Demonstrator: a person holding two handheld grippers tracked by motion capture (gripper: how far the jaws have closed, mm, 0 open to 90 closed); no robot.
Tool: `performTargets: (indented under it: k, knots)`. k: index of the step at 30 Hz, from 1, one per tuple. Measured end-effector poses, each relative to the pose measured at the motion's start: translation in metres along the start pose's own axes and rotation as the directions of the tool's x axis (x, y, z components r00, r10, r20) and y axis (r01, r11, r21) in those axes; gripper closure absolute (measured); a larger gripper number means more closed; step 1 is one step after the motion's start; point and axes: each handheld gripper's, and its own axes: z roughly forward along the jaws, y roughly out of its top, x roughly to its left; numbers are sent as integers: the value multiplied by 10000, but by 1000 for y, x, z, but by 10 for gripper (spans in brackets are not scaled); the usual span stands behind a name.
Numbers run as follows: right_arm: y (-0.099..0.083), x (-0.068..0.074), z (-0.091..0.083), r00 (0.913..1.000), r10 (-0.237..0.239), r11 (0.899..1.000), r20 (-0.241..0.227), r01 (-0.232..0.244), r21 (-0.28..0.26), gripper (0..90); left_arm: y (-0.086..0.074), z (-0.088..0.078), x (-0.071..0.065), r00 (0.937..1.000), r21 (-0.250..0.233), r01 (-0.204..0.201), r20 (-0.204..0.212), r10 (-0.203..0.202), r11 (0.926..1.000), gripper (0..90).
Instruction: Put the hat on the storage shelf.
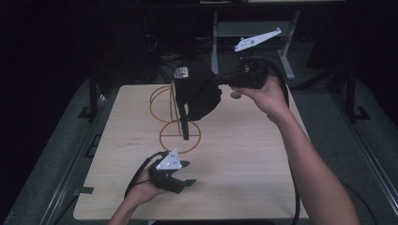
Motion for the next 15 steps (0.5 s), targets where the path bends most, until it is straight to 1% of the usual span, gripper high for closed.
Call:
performTargets:
  k: [1, 3, 4, 12, 15]
  knots:
    - [2, 0, 2, 10000, 7, 10000, -45, -7, 19, 882, 0, 0, 0, 10000, 2, 0, -9, 0, 10000, 349]
    - [7, 0, 7, 9998, -167, 9998, -47, 168, 126, 882, 0, 0, -1, 10000, -57, -14, 15, 14, 10000, 349]
    - [10, 1, 9, 9999, -56, 9999, -122, 58, 87, 882, 0, 0, -1, 10000, -43, -11, 25, 11, 10000, 349]
    - [26, 2, 23, 9989, -312, 9993, -347, 319, 208, 881, 0, 4, 0, 9999, -15, -33, 104, 33, 10000, 349]
    - [30, 2, 27, 9985, -291, 9993, -467, 302, 225, 881, 1, 5, 1, 9999, 3, -95, 145, 95, 10000, 349]
